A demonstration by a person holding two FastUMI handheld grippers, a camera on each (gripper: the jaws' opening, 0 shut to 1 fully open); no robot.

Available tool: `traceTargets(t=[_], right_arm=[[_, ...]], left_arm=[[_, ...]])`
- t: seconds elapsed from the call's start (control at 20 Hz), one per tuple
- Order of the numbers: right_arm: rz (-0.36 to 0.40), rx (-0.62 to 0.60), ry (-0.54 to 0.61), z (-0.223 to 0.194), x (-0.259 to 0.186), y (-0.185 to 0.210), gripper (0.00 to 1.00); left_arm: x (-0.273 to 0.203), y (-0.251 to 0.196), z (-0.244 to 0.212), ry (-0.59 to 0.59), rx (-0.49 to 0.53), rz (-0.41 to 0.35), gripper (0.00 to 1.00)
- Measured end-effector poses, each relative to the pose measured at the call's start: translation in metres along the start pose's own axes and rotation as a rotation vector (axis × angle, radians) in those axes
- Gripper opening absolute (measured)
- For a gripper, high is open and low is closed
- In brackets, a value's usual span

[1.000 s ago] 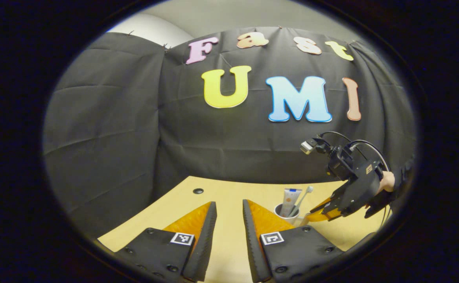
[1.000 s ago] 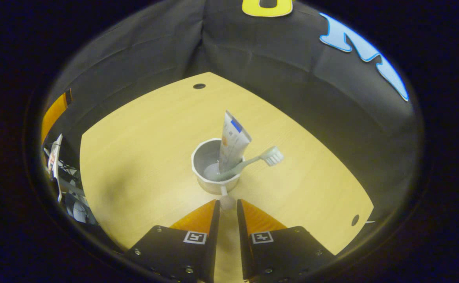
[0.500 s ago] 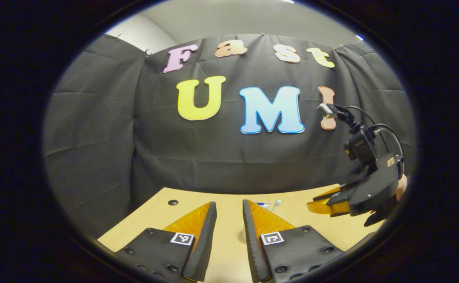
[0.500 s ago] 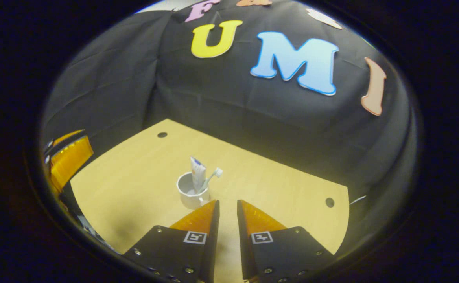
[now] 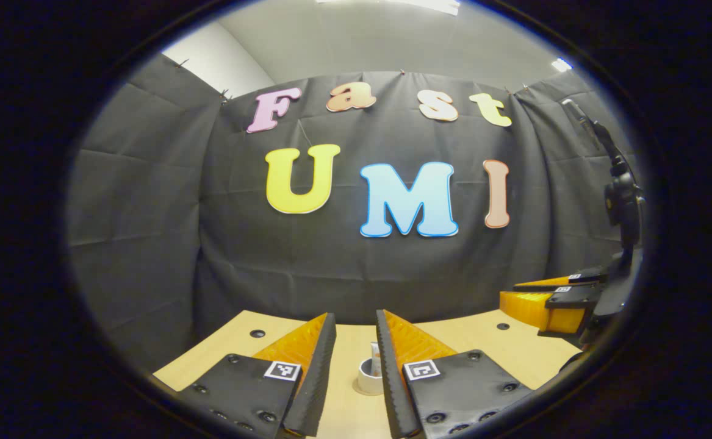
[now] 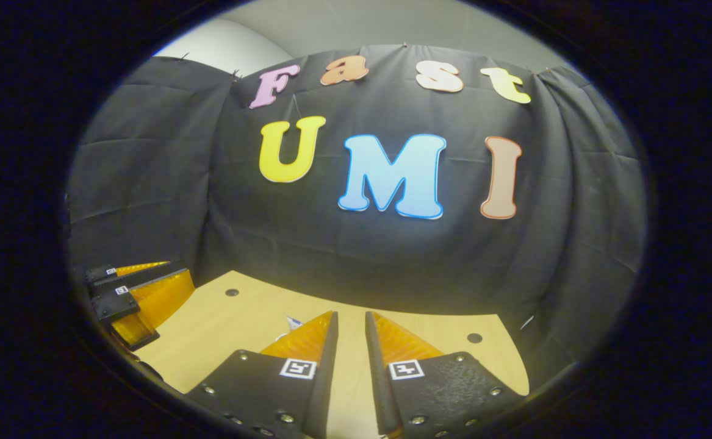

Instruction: Put the toothbrush and toothpaste on the desktop into the cup, then pick up the cup and place it on the coaster on the desktop.

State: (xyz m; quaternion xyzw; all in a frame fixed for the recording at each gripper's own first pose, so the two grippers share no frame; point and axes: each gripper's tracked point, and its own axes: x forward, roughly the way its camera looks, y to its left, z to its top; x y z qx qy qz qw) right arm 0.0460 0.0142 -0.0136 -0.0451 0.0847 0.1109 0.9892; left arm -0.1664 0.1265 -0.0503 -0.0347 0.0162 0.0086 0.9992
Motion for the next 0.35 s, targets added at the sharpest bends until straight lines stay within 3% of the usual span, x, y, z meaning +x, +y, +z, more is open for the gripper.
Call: traceTargets(t=[0.05,0.1,0.15,0.2,0.25,0.3,0.35], right_arm=[[0.001,0.003,-0.009,0.002,-0.003,0.003,0.37],[0.001,0.002,-0.016,0.002,-0.007,0.002,0.53],[0.001,-0.004,-0.027,0.004,-0.009,0.004,0.5],[0.011,-0.015,-0.044,0.008,-0.01,0.008,0.51],[0.018,-0.03,-0.055,0.01,-0.01,0.011,0.65],[0.031,-0.043,-0.061,0.01,-0.012,0.016,0.7],[0.046,-0.054,-0.065,0.01,-0.014,0.021,0.75]], left_arm=[[-0.002,0.001,0.004,-0.009,0.0,0.008,0.47],[-0.004,0.002,0.009,-0.014,0.002,0.015,0.47],[-0.006,0.002,0.012,-0.02,0.006,0.018,0.43],[-0.008,0.003,0.016,-0.028,0.015,0.023,0.46],[-0.01,0.004,0.022,-0.037,0.027,0.027,0.49],[-0.012,0.007,0.028,-0.05,0.036,0.037,0.53],[-0.014,0.01,0.032,-0.064,0.043,0.045,0.65]])
